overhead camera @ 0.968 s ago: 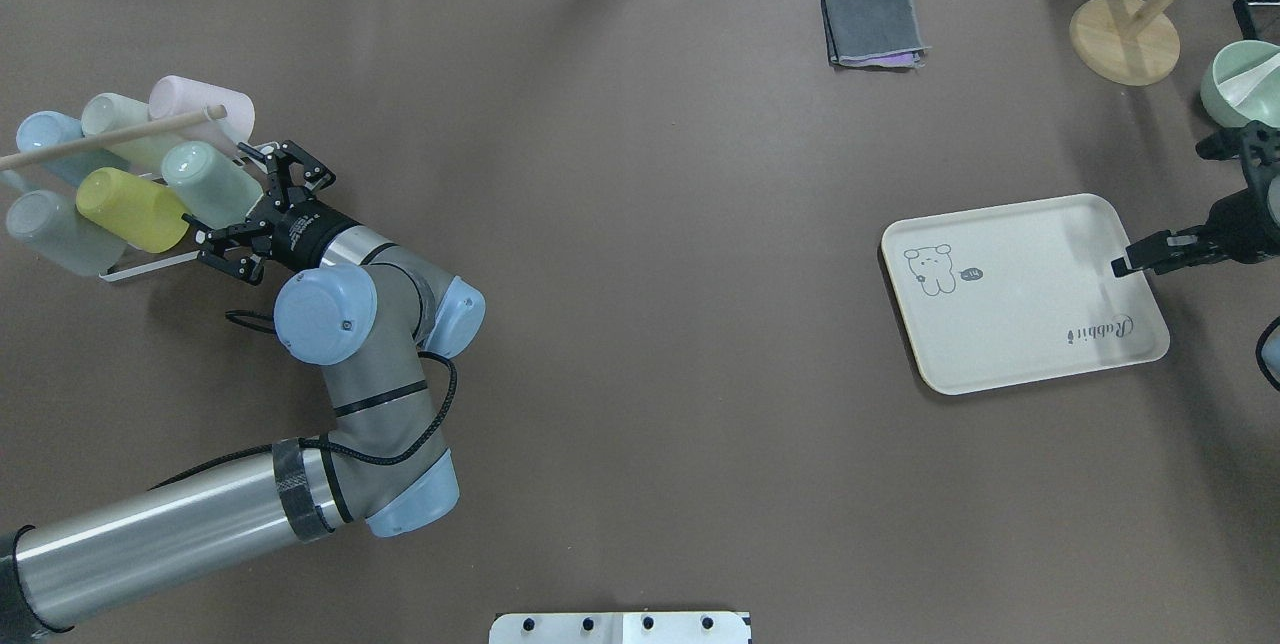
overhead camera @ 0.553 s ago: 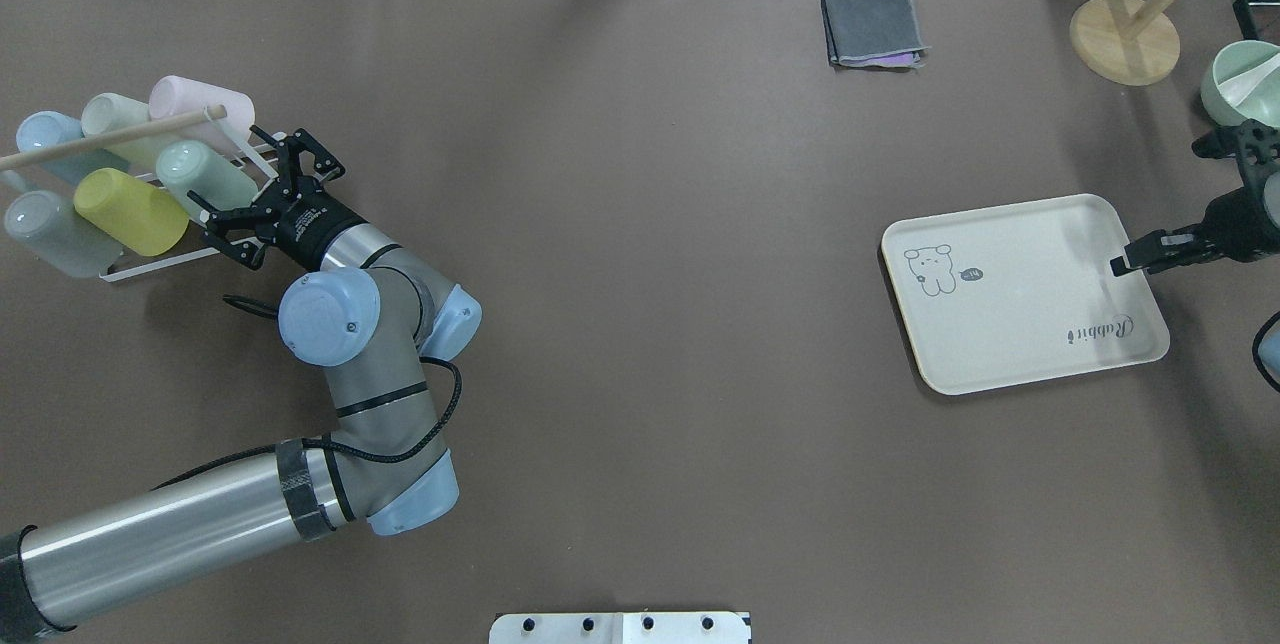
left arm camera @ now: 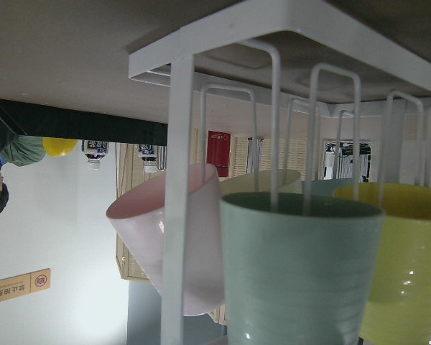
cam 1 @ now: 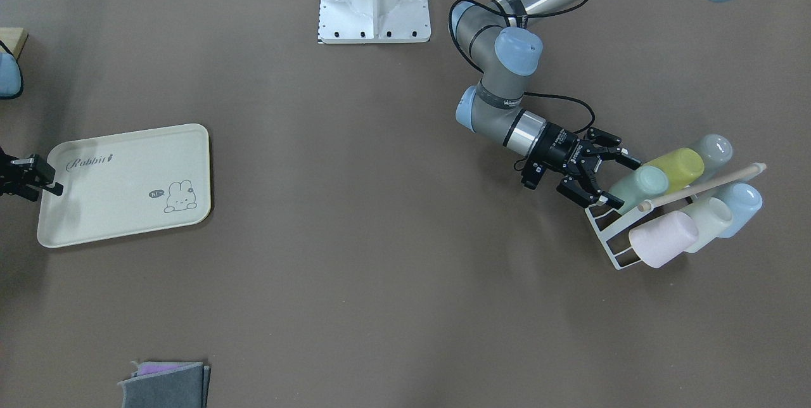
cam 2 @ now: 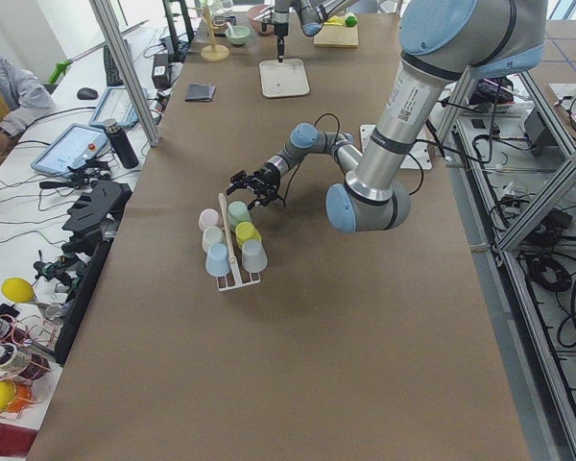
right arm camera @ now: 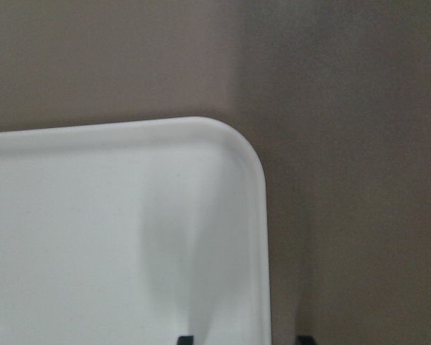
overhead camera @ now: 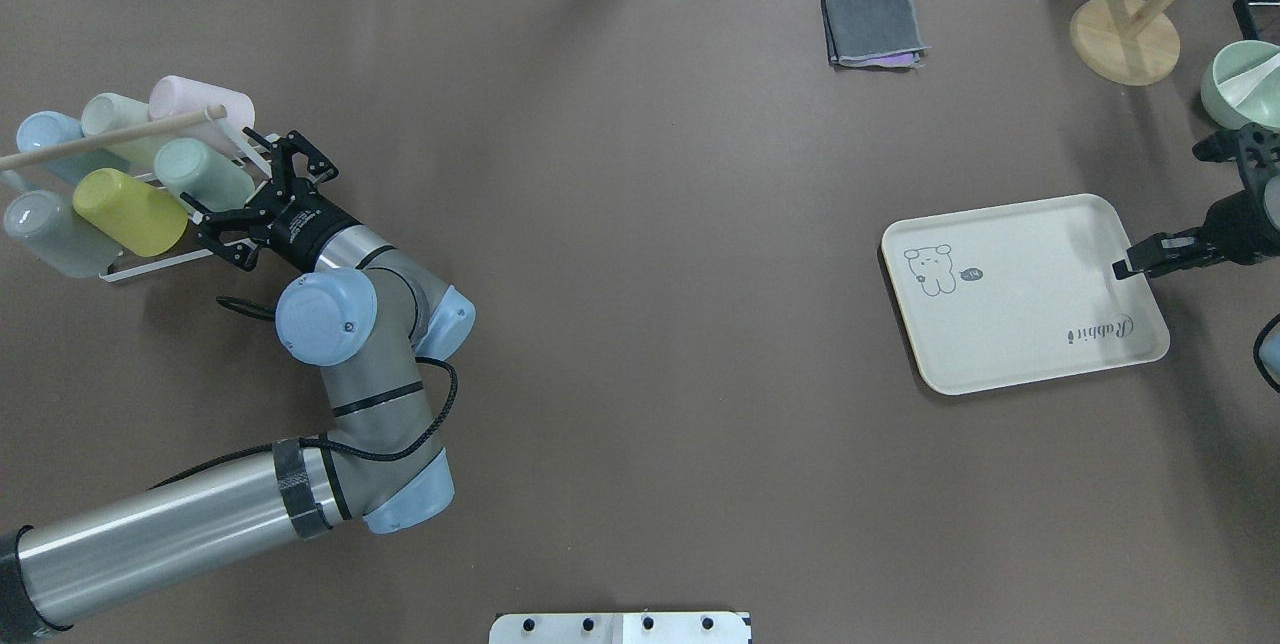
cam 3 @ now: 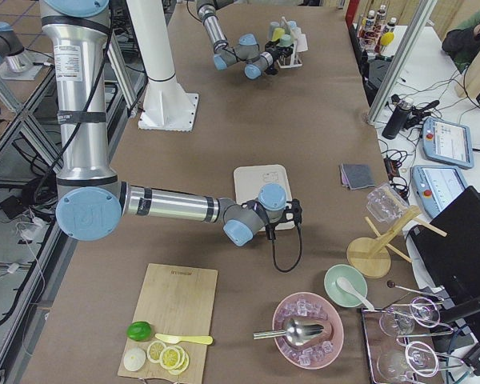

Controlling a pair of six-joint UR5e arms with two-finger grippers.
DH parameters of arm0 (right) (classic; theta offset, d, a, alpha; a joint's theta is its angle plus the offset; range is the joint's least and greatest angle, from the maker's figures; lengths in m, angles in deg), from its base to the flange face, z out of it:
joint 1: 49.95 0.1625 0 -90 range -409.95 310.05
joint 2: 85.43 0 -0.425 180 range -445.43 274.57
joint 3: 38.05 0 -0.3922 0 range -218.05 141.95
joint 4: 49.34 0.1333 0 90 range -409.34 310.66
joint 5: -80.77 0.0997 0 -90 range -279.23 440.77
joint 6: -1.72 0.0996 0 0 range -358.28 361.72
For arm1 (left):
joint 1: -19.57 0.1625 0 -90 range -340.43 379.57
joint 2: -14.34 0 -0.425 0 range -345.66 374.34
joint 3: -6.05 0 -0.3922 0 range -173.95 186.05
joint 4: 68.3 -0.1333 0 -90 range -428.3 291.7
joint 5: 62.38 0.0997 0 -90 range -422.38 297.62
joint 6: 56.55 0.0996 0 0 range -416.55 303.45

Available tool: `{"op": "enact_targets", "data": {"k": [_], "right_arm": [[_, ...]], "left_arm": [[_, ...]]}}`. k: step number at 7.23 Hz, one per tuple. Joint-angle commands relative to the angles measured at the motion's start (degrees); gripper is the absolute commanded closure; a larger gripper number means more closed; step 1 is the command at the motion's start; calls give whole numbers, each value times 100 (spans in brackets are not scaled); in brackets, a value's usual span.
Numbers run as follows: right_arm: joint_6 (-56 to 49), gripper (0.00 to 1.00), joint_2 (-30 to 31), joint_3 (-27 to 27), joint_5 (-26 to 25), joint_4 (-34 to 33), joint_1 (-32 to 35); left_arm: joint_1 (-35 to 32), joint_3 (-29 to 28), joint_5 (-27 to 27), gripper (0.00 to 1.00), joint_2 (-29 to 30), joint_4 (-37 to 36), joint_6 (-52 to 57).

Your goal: Pick up and place green cup on tray

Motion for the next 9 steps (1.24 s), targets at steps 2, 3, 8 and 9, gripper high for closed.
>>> {"op": "enact_targets", "data": {"k": [2,3,8,9], "right_arm": [[0,55,0,-20,21,1,-9],[0,62,0,-20,21,1,-9],[9,100,-35,41,335,-8,-35],[305,100,-53,41,485,27,17]], "left_arm": [[-2,-38,5,3,-72,16,-2],[-10,-56,14,3,-80,16,-2],[-19,-48,23,5,-159,-19,-2],[-19,-39,14,5,-186,-28,-2]]}}
